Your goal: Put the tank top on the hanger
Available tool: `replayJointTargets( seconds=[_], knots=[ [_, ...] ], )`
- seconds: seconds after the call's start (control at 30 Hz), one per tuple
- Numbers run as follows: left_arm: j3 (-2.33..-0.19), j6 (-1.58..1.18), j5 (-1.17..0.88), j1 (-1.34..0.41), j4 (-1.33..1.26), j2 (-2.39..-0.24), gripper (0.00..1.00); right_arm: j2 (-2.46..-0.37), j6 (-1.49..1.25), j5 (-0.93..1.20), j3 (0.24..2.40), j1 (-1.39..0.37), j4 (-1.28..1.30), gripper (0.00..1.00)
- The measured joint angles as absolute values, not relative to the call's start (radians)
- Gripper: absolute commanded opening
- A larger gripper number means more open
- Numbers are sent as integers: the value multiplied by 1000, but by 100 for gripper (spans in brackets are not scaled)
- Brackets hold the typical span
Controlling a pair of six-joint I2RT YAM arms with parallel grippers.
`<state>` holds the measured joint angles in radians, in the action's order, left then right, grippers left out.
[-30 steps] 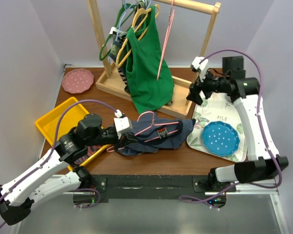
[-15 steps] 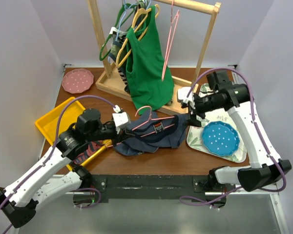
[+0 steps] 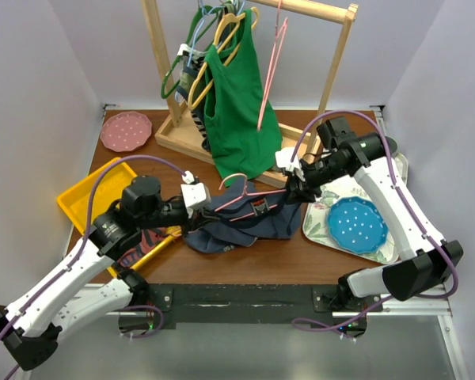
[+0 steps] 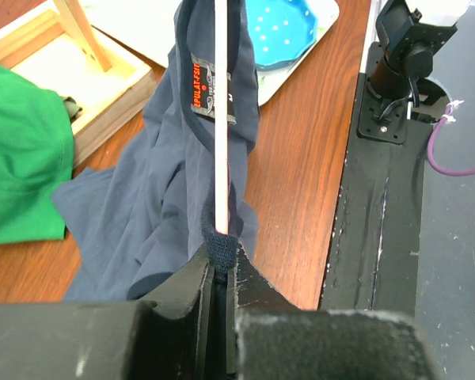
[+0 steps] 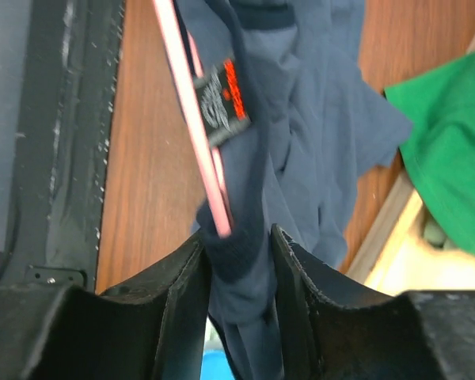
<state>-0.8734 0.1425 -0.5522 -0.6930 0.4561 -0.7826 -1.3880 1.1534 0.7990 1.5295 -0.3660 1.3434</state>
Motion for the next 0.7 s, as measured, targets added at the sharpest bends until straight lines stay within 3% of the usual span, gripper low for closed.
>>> replayJointTargets(
  seconds=[0.13,0.17,0.2,0.47,0.5,0.53,0.6,0.7],
  knots=[
    [-873,142,-570,-693,424,-810,0,-1388,1143,831,1530,-385,1343,15],
    [-873,142,-573,-693,418,-817,0,-1388,1143,835,1530,-390,1343,3],
    [-873,142,-575,-693,411,-825,0,-1388,1139,841,1530,-398,1344,0],
    [-873,143,-561,-680,403,-839,1,-1388,1109,834,1530,-408,1354,0],
    [-873,144,-546,-680,401,-838,28,-1388,1094,832,1530,-406,1354,0],
    [-871,144,-534,-680,397,-838,47,-1387,1077,835,1530,-388,1354,0],
    [-870,152,-479,-681,376,-835,74,-1383,1053,857,1530,-346,1354,0],
    [-868,159,-373,-680,360,-810,85,-1369,1032,869,1529,-211,1354,0]
  ],
)
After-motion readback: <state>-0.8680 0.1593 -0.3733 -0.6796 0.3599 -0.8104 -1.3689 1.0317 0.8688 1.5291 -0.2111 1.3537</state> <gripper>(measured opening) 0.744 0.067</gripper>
